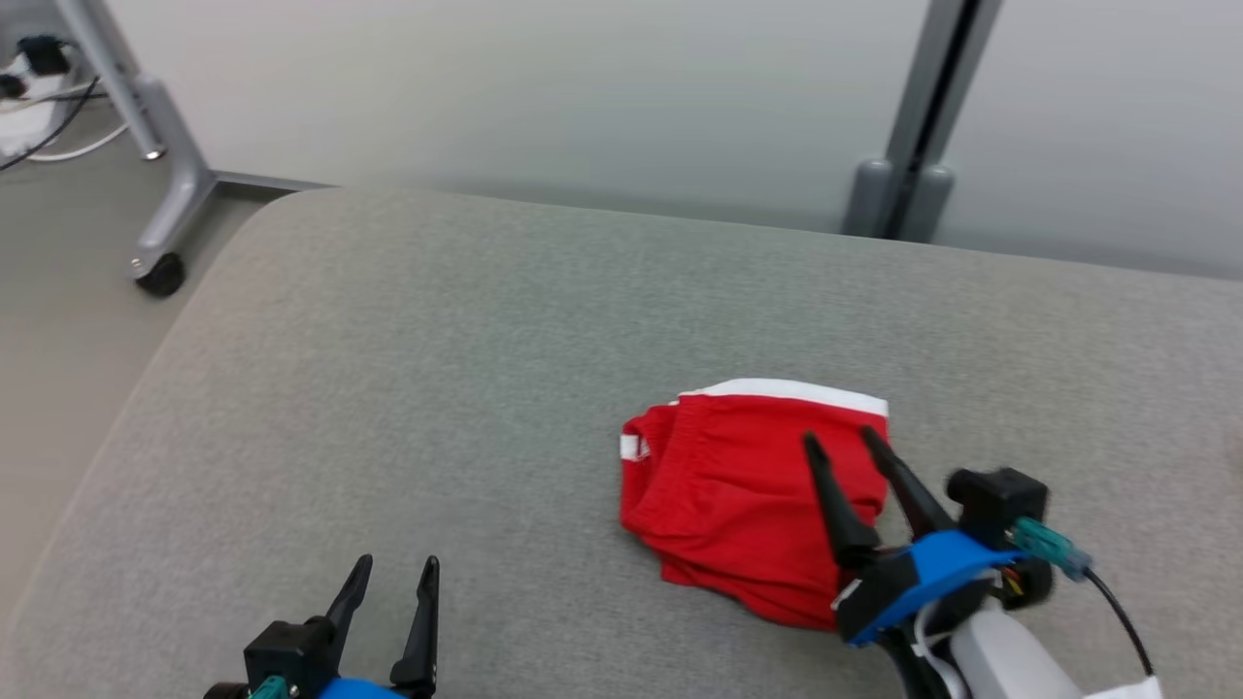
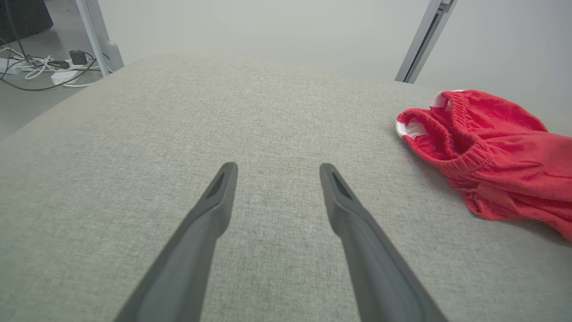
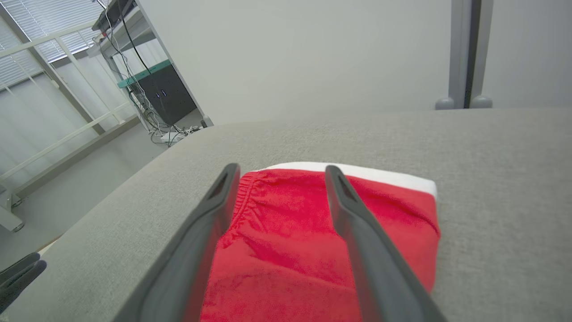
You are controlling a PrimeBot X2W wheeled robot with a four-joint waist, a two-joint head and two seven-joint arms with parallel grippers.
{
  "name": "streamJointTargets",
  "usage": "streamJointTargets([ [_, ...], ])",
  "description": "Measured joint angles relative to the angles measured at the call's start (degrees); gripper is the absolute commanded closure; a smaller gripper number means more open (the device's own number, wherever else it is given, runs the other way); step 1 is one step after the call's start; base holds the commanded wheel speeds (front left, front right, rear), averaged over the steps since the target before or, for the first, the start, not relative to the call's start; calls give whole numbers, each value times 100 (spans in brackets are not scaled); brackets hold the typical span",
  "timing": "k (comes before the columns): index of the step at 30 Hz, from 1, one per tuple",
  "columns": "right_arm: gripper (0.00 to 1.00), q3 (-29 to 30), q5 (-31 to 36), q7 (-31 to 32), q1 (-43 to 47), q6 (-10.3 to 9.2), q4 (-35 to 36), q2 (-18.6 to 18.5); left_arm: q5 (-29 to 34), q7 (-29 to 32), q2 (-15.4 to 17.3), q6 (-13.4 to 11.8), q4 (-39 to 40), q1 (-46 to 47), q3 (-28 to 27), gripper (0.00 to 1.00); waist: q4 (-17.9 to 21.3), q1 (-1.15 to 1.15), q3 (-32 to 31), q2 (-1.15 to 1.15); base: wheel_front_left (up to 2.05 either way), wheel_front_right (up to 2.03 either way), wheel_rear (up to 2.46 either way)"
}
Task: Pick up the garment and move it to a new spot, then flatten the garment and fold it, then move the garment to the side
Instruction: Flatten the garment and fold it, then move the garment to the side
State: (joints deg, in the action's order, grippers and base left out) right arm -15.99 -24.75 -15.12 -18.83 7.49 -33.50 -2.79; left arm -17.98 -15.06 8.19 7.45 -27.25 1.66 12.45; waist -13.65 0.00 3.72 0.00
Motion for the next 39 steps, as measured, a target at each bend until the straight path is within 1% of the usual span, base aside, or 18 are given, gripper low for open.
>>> streamJointTargets([
  [5, 0, 927, 844, 0, 435, 0, 214, -10, 170, 0, -54, 0, 140, 83, -65, 0, 365, 0, -90, 0, 0, 0, 0],
  [7, 0, 1132, 1094, 0, 599, 0, 350, -13, 242, 0, -59, 0, 154, 83, -92, 0, 481, 0, -143, 0, 0, 0, 0],
  [10, 0, 1333, 1301, 0, 827, 0, 494, -10, 367, 0, -58, 0, 200, 66, -153, 0, 624, 0, -228, 0, 0, 0, 0],
  [14, 0, 1549, 1351, 0, 1156, 0, 600, -11, 502, 0, -127, 0, 246, -126, -240, 0, 748, 0, -354, 0, 0, 0, 0],
  [21, 0, 1505, 1147, 0, 1705, 0, 601, -9, 691, 0, -297, 0, 408, -570, -382, 0, 867, 0, -534, 0, 0, 0, 0],
  [28, 0, 1411, 1141, 0, 1733, 0, 609, -8, 758, 0, -353, 0, 493, -692, -460, 0, 910, -1, -593, 0, 0, 0, 0],
  [33, 0, 1284, 1106, 0, 1716, 0, 617, -9, 792, 0, -360, 0, 495, -675, -385, 0, 875, 0, -586, 0, 0, 0, 0],
  [39, 0, 877, 760, 1, 1595, 0, 424, -8, 733, 0, -343, 0, 485, -623, -142, 0, 698, -1, -524, 0, 0, 0, 0],
])
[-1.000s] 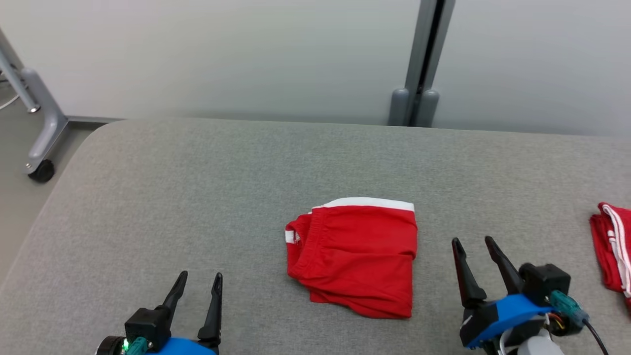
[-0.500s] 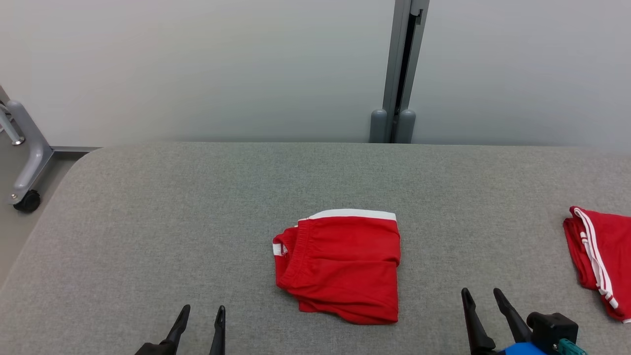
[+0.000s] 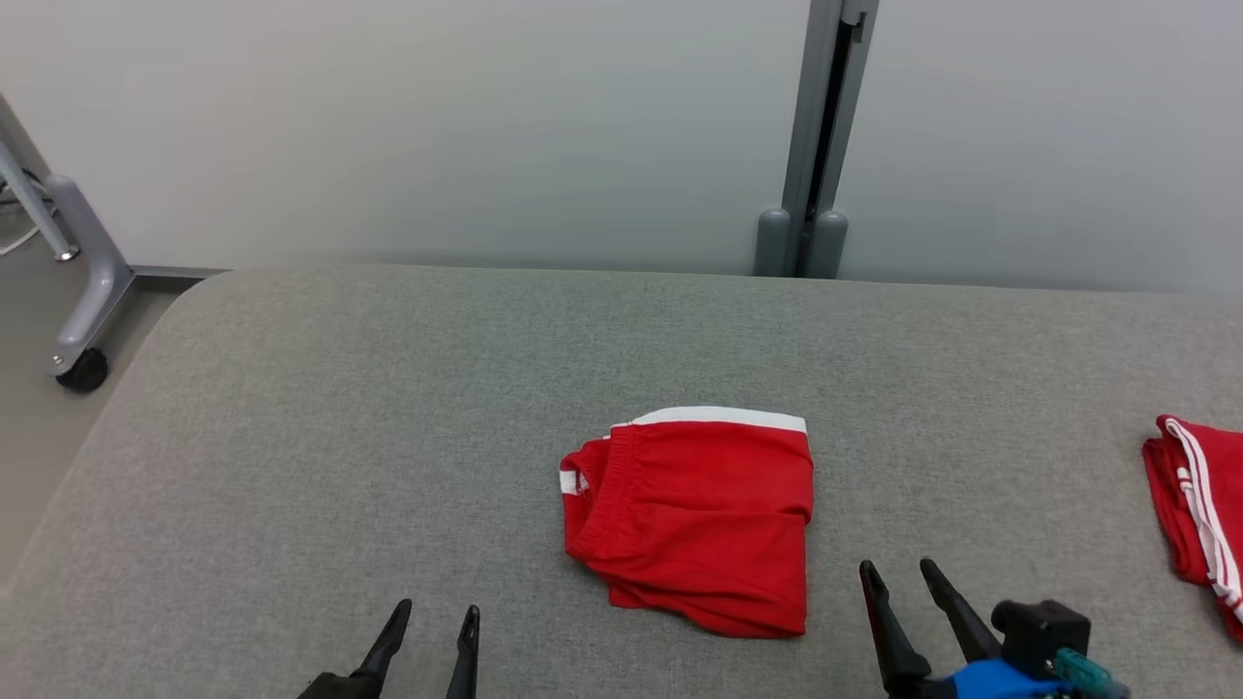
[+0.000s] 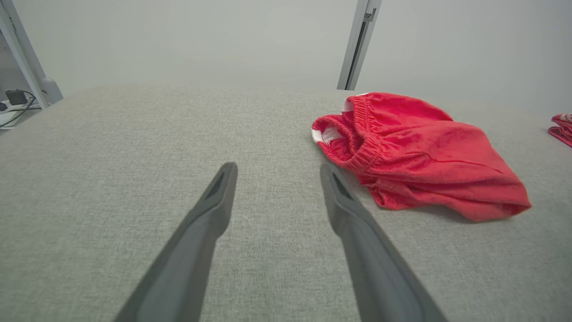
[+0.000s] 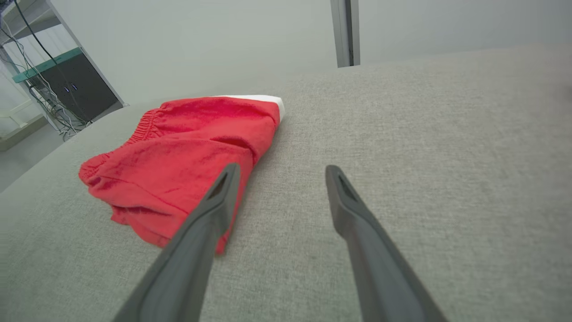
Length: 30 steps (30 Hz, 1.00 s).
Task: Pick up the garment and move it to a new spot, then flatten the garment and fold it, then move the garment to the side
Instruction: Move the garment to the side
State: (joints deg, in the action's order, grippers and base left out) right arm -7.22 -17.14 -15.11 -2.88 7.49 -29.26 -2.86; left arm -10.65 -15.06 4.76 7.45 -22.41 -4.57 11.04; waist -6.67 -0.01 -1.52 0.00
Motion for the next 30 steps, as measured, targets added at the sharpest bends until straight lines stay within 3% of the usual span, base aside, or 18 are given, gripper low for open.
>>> streamJointTargets([
  [8, 0, -67, -5, -1, -1070, 0, -608, 5, -307, 0, 226, 0, -38, 252, 424, 0, -457, 0, 339, 0, 0, 0, 0],
  [14, 0, 211, -56, -1, -1686, 0, -1801, 1, -566, 0, 386, 0, -96, 401, 502, 0, -869, 1, 678, 0, 0, 0, 0],
  [18, 0, -64, -352, -15, -1984, -2, -2455, -7, -653, 0, 445, 0, -103, 479, 576, 0, -1063, 1, 870, 0, 0, 0, 0],
  [20, 100, -143, -482, -36, -2142, -3, -2594, -43, -693, 0, 461, 0, -101, 508, 587, 0, -1113, 1, 948, 0, 0, 0, 0],
  [25, 100, -41, -476, -25, -2242, 0, -2554, -15, -727, 0, 501, 0, -62, 581, 622, 0, -1046, 1, 998, 0, 0, 0, 0],
  [30, 100, 302, -193, -4, -1999, 3, -2214, 29, -739, 0, 474, 0, 32, 539, 683, 0, -734, 1, 948, 0, 0, 0, 0],
])
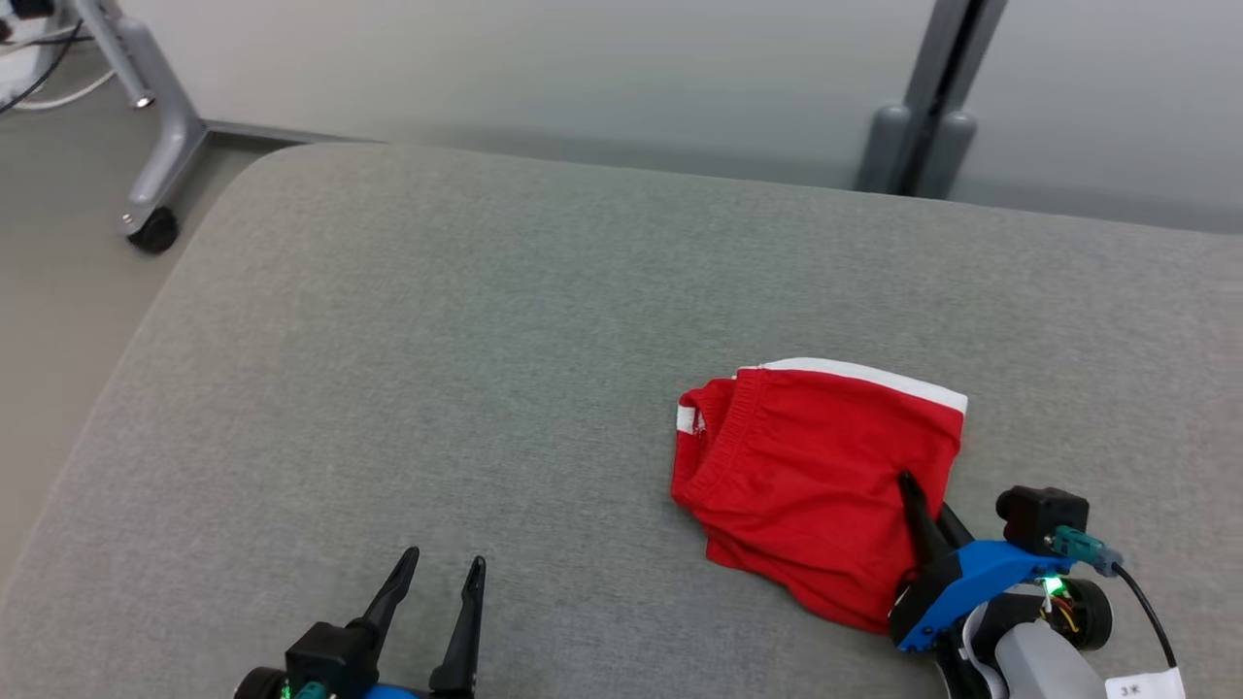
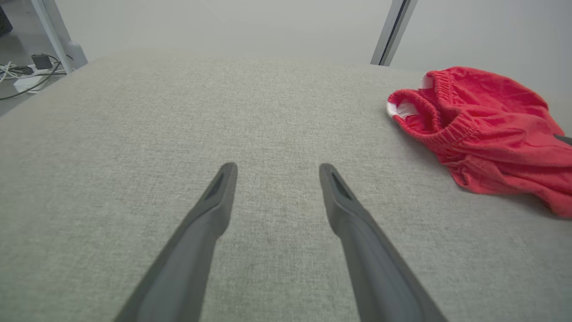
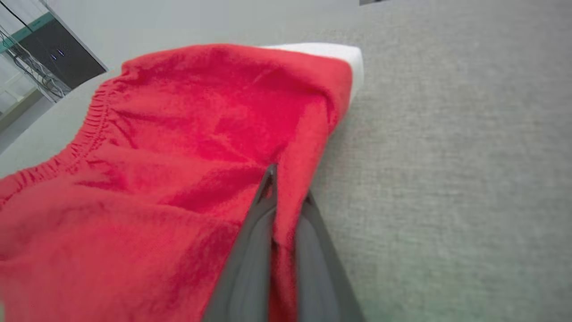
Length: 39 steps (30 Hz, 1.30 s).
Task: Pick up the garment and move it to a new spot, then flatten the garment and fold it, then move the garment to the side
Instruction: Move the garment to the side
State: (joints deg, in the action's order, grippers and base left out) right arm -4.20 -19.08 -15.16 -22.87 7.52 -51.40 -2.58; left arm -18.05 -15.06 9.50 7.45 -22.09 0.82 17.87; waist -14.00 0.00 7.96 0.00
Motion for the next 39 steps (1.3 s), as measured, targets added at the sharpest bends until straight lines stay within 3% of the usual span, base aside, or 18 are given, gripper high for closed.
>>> streamJointTargets([
  [6, 100, -30, 165, 4, 313, -1, 403, -16, 68, 0, -98, 0, 209, -63, 189, 0, 766, 0, -10, 0, 0, 0, 0],
  [18, 100, -535, 105, 3, 752, -2, 879, -24, 243, 0, -123, 0, 594, 188, 876, 0, 2688, 0, 1, 0, 0, 0, 0],
  [24, 100, -643, 87, 4, 821, -2, 1089, -25, 240, 0, -98, 0, 677, 187, 891, 0, 3408, 0, 12, 0, 0, 0, 0],
  [27, 100, -635, 135, 3, 825, -3, 1213, -31, 238, 0, -47, 0, 712, 190, 916, 0, 3599, 0, 55, 0, 0, 0, 0],
  [33, 100, -538, 513, 4, 622, -3, 1388, -31, 233, 0, 179, 0, 733, 224, 1026, 0, 3622, 0, 282, 0, 0, 0, 0],
  [39, 100, 20, 1846, 70, -281, -2, 1290, -24, 169, 0, 500, 0, 824, 320, 979, 0, 3435, 0, 589, 0, 0, 0, 0],
])
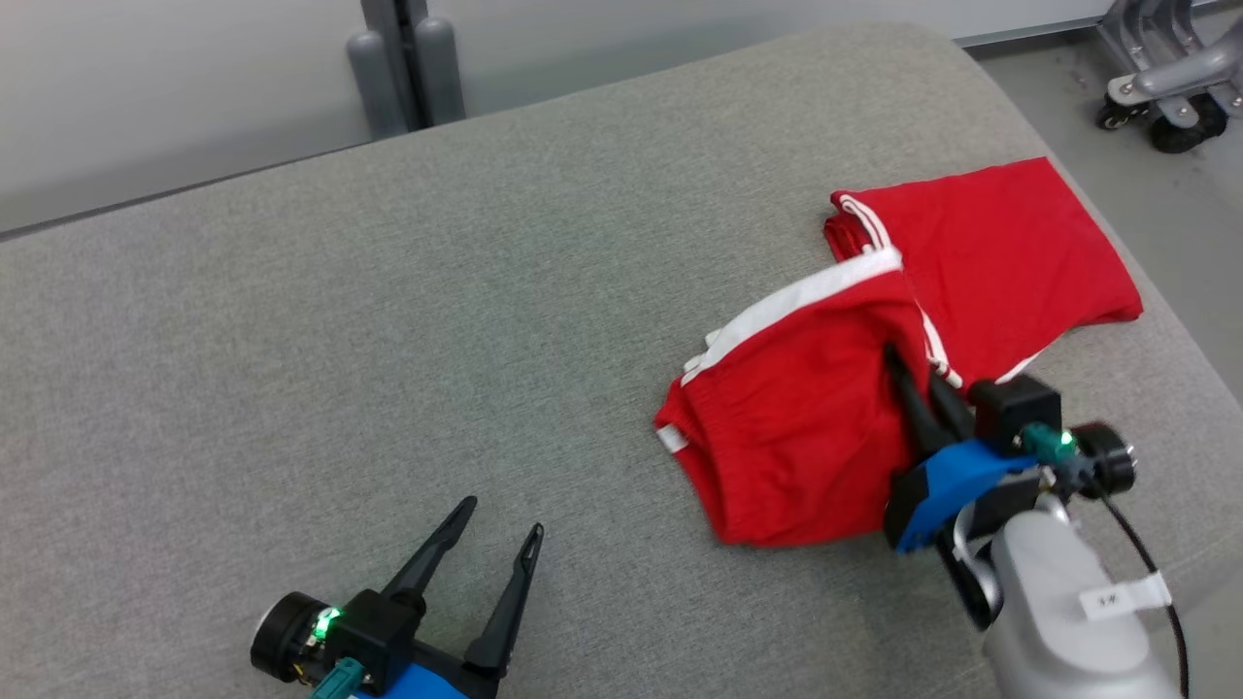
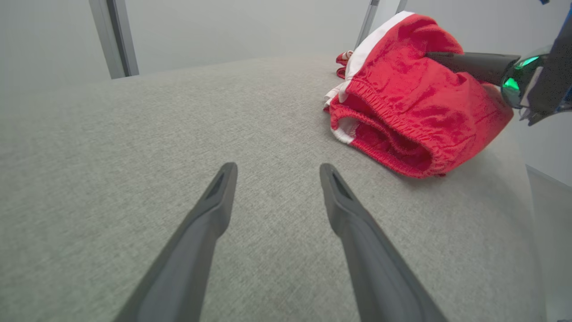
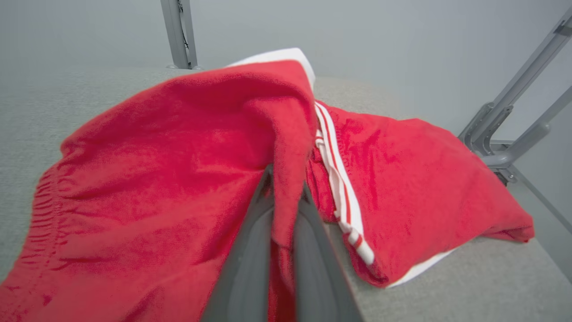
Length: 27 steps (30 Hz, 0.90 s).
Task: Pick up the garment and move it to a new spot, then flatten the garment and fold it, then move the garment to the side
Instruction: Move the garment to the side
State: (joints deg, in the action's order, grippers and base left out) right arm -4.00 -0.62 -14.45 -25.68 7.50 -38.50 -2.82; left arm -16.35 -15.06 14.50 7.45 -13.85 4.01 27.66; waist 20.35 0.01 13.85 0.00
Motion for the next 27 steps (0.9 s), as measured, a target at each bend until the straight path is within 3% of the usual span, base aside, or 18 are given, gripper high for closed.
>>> streamJointTargets([
  [6, 100, 1392, 1767, 725, -895, 0, 225, -73, -101, 0, 365, 0, 144, 135, -23, 0, -298, 0, 381, 0, 0, 0, 0],
  [14, 99, 3236, 3105, 1599, -1181, 2, 950, -426, -256, 0, 593, 0, 330, 355, 64, 0, -809, 0, 827, 0, 0, 0, 0],
  [15, 35, 3446, 3201, 1607, -1177, 1, 1080, -427, -278, -1, 608, 0, 339, 373, 70, 0, -867, 0, 868, 0, 0, 0, 0],
  [16, 0, 3631, 3330, 1628, -1176, 0, 1198, -424, -282, -1, 612, 1, 349, 396, 74, 0, -922, 0, 905, 0, 0, 0, 0],
  [22, 0, 4326, 3632, 1434, -1254, 1, 1867, -82, -338, -11, 614, 10, 343, 466, -47, 0, -1086, 0, 995, 0, 0, 0, 0],
  [25, 0, 4283, 3649, 1152, -1345, 0, 1937, -34, -341, -9, 581, 10, 268, 469, -158, 0, -1111, 0, 900, 0, 0, 0, 0],
  [27, 0, 4006, 3322, 893, -1382, 0, 1713, -35, -341, -8, 510, 10, 215, 470, -243, 0, -1146, 0, 804, 0, 0, 0, 0],
])
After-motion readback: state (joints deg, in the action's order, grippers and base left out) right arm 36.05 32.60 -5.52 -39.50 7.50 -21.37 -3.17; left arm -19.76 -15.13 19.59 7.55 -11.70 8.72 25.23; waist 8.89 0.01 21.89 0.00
